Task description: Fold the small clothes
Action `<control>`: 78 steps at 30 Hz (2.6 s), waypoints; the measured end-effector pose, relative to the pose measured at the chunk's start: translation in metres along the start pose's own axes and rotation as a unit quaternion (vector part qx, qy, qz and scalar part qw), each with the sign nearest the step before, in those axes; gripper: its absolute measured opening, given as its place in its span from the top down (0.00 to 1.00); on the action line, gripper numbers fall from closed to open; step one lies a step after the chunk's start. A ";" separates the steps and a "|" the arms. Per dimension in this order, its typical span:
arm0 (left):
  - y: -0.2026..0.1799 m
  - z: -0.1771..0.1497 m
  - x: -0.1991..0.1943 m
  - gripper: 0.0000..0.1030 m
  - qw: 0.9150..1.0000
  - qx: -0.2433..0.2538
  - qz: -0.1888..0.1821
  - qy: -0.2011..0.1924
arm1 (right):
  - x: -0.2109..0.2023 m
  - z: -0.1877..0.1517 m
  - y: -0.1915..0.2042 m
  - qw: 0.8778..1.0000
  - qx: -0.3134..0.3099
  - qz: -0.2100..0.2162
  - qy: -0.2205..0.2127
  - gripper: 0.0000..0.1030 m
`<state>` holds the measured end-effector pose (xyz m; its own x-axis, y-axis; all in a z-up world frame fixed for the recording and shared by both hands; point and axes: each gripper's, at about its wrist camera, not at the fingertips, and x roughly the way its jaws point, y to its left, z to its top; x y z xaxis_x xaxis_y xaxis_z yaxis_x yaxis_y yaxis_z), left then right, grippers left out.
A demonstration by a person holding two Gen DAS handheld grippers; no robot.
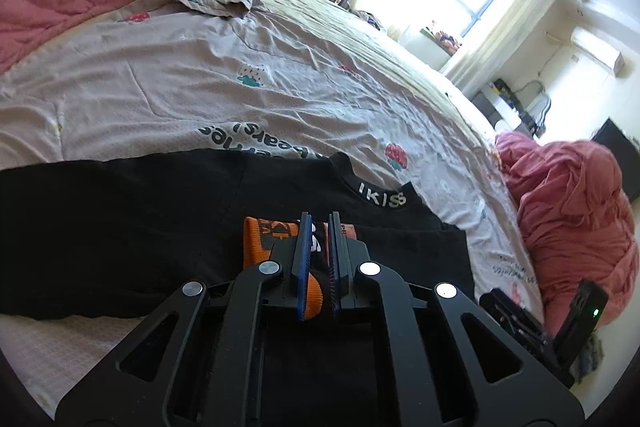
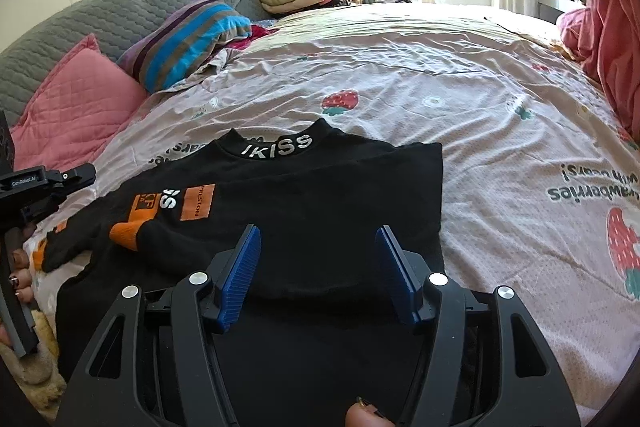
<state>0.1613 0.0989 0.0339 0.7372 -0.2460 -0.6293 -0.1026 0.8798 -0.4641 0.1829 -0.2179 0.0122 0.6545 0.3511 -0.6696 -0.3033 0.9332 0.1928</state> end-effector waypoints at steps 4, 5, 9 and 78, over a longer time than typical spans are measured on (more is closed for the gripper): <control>-0.012 -0.009 0.018 0.86 0.999 0.025 -0.001 0.034 | 0.006 0.003 0.007 1.000 -0.011 0.003 0.010 0.41; -0.014 -0.012 0.022 0.85 0.999 0.031 0.002 0.041 | 0.008 0.004 0.009 1.000 -0.014 0.003 0.011 0.40; -0.020 -0.026 0.040 0.84 0.996 0.059 0.026 0.069 | 0.016 0.004 0.013 0.999 -0.024 0.004 0.022 0.37; 0.099 -0.030 -0.093 0.09 0.985 -0.067 0.151 -0.043 | 0.000 0.015 0.153 0.989 -0.129 0.069 -0.004 0.04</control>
<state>0.0626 0.1966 0.0282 0.7129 0.0584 -0.6989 -0.4087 0.8444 -0.3463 0.1471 -0.0737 0.0524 0.5999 0.4753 -0.6436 -0.5566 0.8258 0.0910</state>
